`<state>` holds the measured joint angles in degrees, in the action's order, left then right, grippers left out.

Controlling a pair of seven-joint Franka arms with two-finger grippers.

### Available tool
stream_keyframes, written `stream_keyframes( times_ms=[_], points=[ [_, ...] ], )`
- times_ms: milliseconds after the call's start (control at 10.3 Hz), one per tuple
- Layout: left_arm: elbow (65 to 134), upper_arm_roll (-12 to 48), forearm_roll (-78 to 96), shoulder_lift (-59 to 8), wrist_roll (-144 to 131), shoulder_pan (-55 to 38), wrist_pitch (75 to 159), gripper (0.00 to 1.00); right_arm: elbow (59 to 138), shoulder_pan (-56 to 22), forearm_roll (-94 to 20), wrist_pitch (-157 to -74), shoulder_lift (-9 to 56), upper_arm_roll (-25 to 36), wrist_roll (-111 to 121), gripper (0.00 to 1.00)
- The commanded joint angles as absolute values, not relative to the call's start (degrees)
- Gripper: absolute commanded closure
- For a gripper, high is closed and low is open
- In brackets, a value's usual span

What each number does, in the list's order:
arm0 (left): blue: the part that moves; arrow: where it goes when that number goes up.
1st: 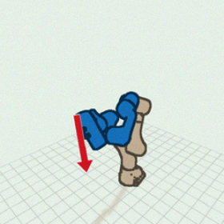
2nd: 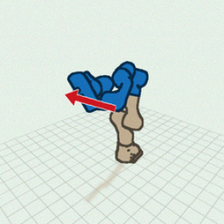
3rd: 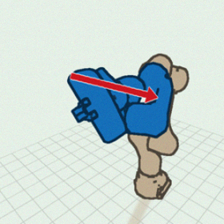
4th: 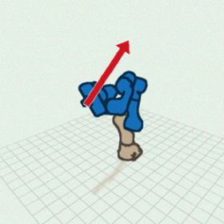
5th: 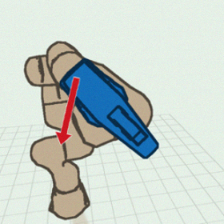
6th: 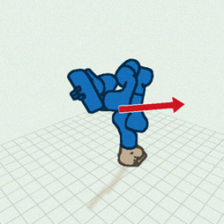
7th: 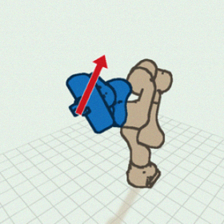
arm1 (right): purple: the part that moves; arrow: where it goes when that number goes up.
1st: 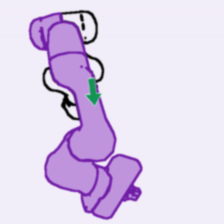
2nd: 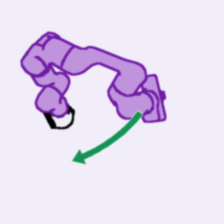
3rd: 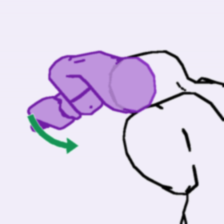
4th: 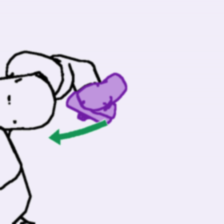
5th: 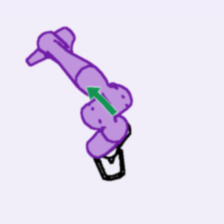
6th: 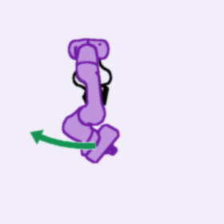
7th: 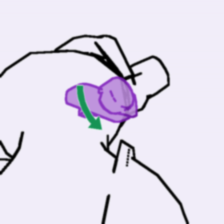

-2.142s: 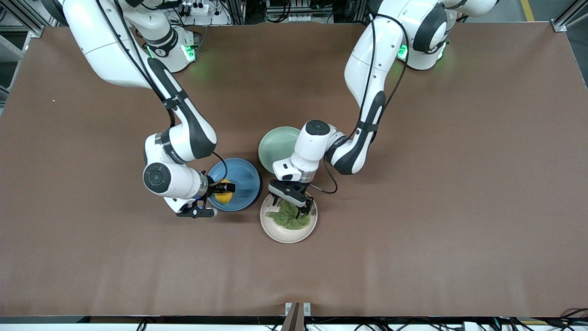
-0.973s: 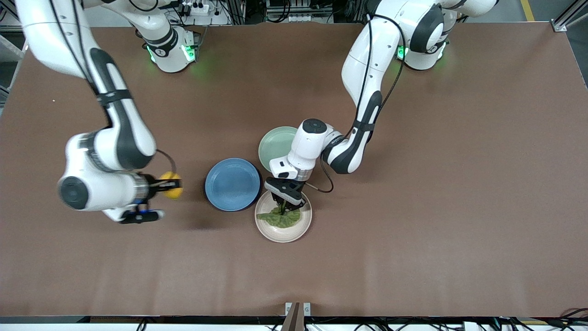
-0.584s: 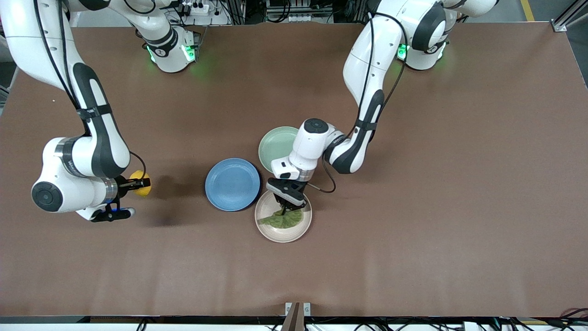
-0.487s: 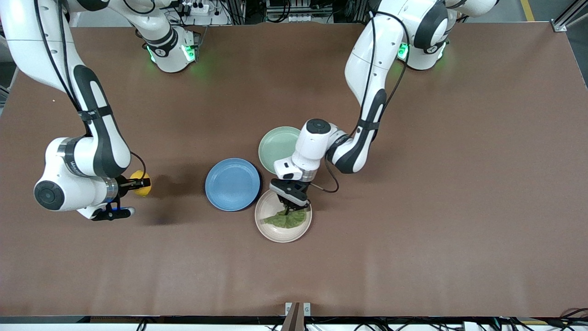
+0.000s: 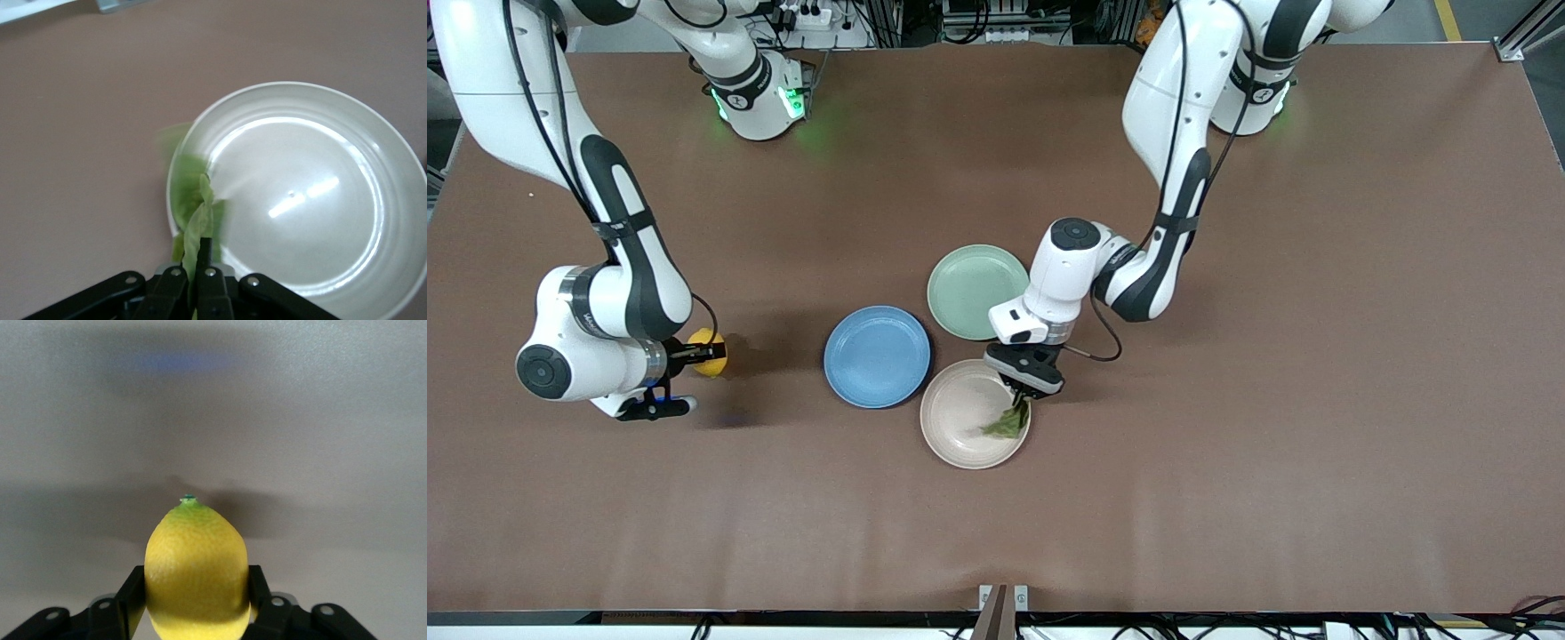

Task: Pick lemon and lettuce from blue and beige plates
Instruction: 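Carry the lemon off the blue plate with the right gripper and release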

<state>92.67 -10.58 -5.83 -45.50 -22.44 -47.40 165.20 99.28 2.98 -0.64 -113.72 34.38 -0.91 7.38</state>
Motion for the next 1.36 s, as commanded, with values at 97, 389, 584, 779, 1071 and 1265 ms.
stream_keyframes(
  times_ms=[97,389,584,779,1071,1265],
  points=[
    [95.6,-10.4,-7.3,-27.9,-22.3,-46.5,140.1,1.00,88.3,3.5,-0.5,-99.7,32.3,-2.1,8.5,0.00],
    [95.0,-10.2,-6.6,-19.9,-14.0,-39.7,124.0,1.00,72.6,3.3,-3.3,-84.5,31.5,-2.4,8.5,0.00],
    [95.5,-10.0,-6.6,-17.5,-8.4,-32.0,114.7,1.00,71.5,3.2,-5.7,-83.5,24.1,-2.2,7.8,0.00],
    [98.1,-9.7,-6.2,-16.7,-1.9,-24.8,112.1,1.00,72.8,3.1,-5.9,-82.0,17.6,-2.3,0.1,0.00],
    [99.6,-10.0,-5.0,-22.4,-1.6,-23.0,115.6,1.00,76.9,0.5,-5.5,-76.0,9.5,-2.9,-13.8,0.00],
    [99.5,-9.8,-4.6,-27.7,-1.8,-19.9,121.2,1.00,81.0,1.0,-5.3,-74.9,5.1,-2.9,-13.0,0.00]
  ],
)
